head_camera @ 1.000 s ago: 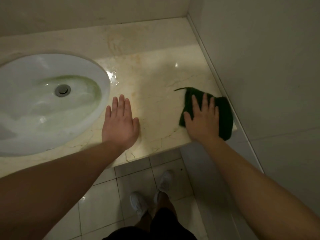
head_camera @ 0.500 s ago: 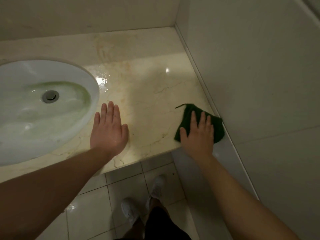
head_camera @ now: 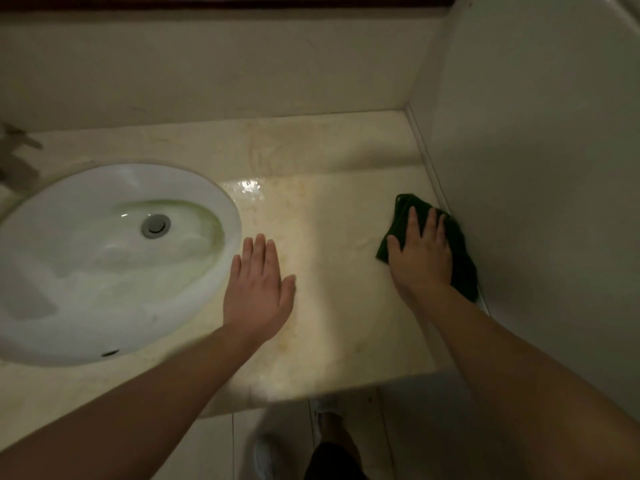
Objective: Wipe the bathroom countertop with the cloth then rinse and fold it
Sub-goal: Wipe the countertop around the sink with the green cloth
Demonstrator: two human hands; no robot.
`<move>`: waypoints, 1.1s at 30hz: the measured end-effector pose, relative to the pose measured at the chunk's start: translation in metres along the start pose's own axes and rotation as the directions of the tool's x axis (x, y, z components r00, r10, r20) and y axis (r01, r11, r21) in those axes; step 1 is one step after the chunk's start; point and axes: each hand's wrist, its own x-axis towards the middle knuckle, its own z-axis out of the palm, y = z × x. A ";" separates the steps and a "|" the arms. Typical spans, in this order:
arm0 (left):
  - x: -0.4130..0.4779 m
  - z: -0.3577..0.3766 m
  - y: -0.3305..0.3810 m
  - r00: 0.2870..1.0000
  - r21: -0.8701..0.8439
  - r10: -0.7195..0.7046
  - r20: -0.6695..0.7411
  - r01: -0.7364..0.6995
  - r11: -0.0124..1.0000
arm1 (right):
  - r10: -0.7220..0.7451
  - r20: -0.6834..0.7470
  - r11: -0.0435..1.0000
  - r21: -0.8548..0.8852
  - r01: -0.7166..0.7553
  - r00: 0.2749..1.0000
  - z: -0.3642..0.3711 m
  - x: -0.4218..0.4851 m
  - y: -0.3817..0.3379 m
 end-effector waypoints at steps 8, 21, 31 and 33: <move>0.047 -0.006 -0.003 0.997 0.051 -0.079 -0.014 0.080 0.996 | -0.148 0.018 0.985 -0.086 0.149 0.989 -0.010 0.115 -0.047; 0.050 -0.004 -0.002 0.996 0.062 -0.086 0.004 0.085 0.994 | -0.437 0.177 0.877 -0.136 0.461 0.882 0.005 0.170 -0.227; 0.051 -0.002 -0.005 0.997 0.035 -0.077 -0.027 0.078 0.996 | -0.575 0.196 0.782 -0.156 0.604 0.795 0.022 0.149 -0.309; 0.050 -0.002 -0.005 0.997 0.035 -0.073 -0.021 0.074 0.997 | -0.607 0.215 0.749 -0.165 0.641 0.765 0.021 0.149 -0.307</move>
